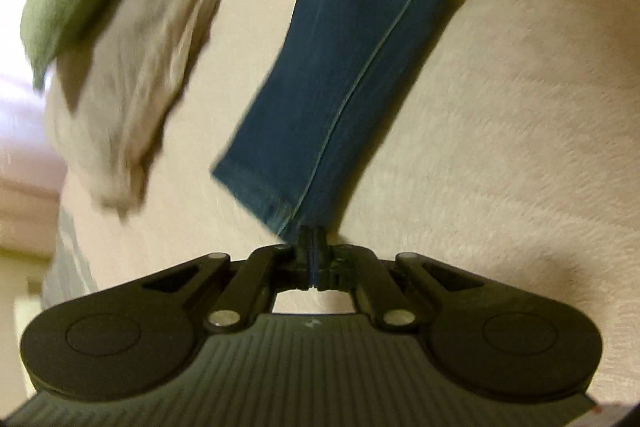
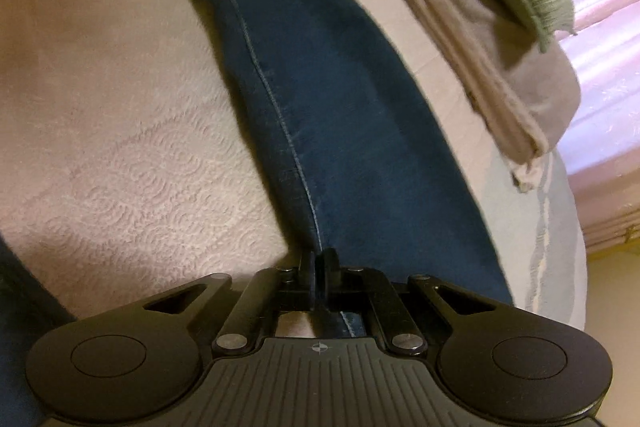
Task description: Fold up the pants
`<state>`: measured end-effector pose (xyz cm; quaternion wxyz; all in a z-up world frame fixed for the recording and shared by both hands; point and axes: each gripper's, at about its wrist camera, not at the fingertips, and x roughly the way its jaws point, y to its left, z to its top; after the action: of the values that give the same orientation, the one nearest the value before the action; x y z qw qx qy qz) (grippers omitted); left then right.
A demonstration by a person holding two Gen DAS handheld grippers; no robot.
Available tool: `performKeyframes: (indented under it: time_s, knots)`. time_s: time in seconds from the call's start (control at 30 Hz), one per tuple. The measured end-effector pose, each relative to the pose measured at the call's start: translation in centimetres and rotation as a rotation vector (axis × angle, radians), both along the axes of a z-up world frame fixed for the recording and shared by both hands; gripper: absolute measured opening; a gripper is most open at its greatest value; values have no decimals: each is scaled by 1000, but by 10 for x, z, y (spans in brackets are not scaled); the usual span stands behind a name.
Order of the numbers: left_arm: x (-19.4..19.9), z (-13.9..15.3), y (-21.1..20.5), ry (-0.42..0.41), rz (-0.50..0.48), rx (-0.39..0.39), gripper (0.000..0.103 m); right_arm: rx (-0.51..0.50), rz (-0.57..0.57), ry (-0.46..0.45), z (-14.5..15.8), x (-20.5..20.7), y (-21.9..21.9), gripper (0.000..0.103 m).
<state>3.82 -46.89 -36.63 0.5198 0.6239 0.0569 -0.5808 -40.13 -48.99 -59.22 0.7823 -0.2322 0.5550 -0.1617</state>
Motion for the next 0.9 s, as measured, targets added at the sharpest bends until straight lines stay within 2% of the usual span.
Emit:
performKeyframes:
  time_s: [0.03, 0.1, 0.17, 0.27, 0.4, 0.5, 0.57, 0.67, 0.73, 0.8, 0.9]
  knots:
    - [3, -1, 0, 3, 22, 6, 0, 8, -10, -5, 2, 1, 0, 6]
    - [5, 5, 2, 31, 66, -2, 0, 34, -46, -70, 18, -2, 2, 31]
    - [1, 16, 8, 55, 94, -24, 0, 74, -113, -130, 38, -12, 4, 43]
    - [-15, 35, 10, 80, 105, -50, 4, 108, -230, -180, 65, -36, 4, 44]
    - [-50, 56, 0, 132, 98, -80, 10, 102, -394, -232, 95, -85, -7, 44]
    - [-92, 72, -8, 188, 71, -94, 11, 126, -546, -257, 108, -132, -39, 44]
    - [-123, 81, -22, 253, 68, -90, 17, 162, -664, -295, 115, -167, -75, 44]
    - [-184, 94, -42, 353, 49, -101, 20, 241, -812, -380, 123, -224, -135, 44]
    - [-231, 99, -59, 416, 30, -114, 23, 305, -871, -439, 117, -262, -168, 44]
    - [-285, 102, -81, 497, 3, -116, 26, 382, -885, -484, 107, -294, -201, 44]
    - [-366, 96, -112, 595, -39, -96, 27, 485, -875, -473, 79, -325, -246, 44]
